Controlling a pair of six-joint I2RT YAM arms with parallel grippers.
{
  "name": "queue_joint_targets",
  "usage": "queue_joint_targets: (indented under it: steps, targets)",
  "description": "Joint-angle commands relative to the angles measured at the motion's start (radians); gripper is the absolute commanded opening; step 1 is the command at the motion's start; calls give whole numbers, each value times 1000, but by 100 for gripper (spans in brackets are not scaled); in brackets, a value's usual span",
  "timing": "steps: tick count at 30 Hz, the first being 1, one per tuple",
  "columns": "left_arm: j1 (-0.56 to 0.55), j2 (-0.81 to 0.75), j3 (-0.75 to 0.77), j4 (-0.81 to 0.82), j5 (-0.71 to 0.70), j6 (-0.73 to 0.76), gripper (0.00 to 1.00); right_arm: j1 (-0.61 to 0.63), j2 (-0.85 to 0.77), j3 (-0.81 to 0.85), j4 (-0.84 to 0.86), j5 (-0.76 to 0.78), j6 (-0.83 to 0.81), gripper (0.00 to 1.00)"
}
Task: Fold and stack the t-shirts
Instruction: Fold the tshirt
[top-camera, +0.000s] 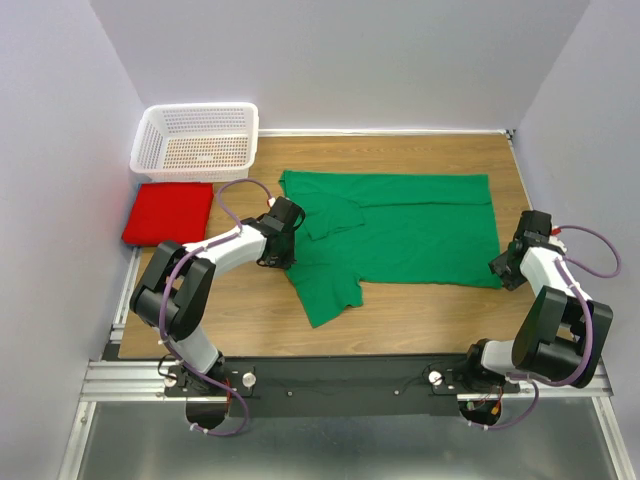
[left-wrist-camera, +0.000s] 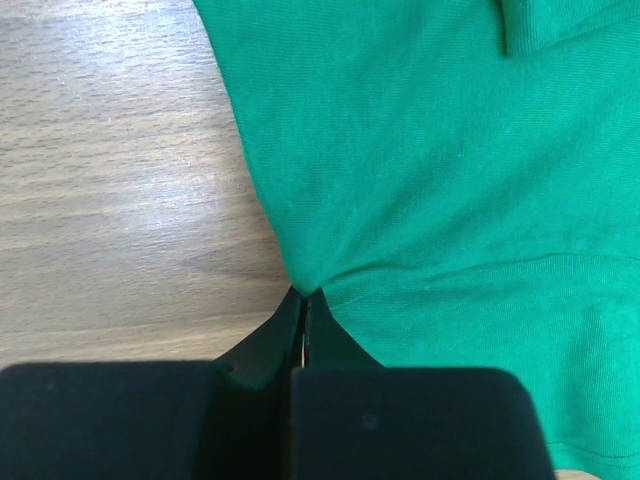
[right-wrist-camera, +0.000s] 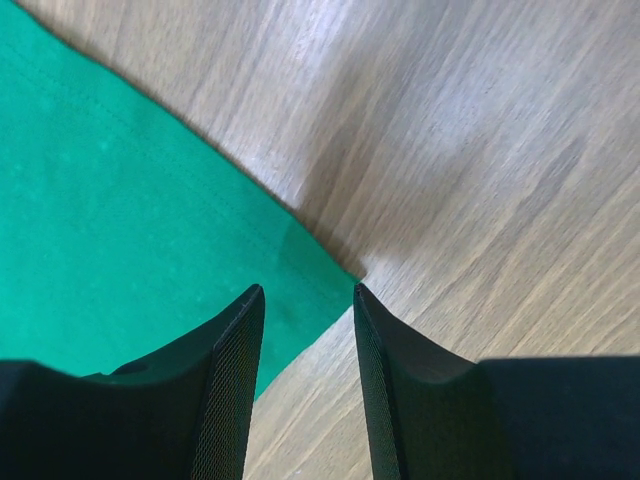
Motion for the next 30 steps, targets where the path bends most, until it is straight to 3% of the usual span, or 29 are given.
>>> queue_joint_targets:
  steps: [1, 11, 22, 30]
  targets:
    - [7, -2, 30, -35, -15, -19, 0, -6, -4, -27, 18, 60, 14, 48]
    - [7, 5, 61, -75, -27, -10, 0, -6, -44, -80, 18, 83, 14, 49]
    - [7, -11, 46, -70, -21, -4, 0, -38, 16, -87, 76, 41, 31, 46]
    - [7, -13, 33, -64, -12, -4, 0, -53, 34, -106, 109, -8, 45, 35]
